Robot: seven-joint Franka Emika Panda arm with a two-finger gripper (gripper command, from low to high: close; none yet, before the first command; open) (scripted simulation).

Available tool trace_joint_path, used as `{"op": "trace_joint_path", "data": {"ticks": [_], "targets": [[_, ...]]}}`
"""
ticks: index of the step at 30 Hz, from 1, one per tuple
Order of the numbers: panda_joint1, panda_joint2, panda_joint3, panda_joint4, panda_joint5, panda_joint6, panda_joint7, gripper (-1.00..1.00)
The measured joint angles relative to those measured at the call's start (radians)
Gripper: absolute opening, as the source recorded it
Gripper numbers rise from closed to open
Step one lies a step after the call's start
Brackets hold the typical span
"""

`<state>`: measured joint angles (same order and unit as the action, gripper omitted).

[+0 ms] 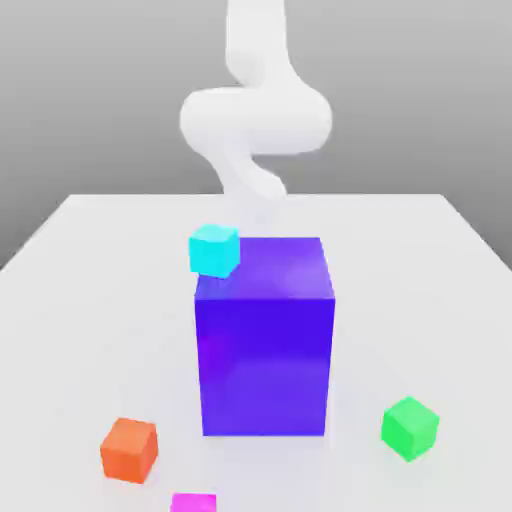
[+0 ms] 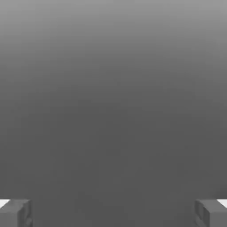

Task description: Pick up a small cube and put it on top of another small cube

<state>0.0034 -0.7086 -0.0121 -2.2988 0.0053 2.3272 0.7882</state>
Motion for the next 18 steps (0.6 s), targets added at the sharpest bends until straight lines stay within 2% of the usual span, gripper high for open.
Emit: {"op": "trace_joint_path", "data": {"ticks": [18], "targets": [[0.0,0.659,-0.07,0.009,0.057,0.196,-0.099,0.0]]}}
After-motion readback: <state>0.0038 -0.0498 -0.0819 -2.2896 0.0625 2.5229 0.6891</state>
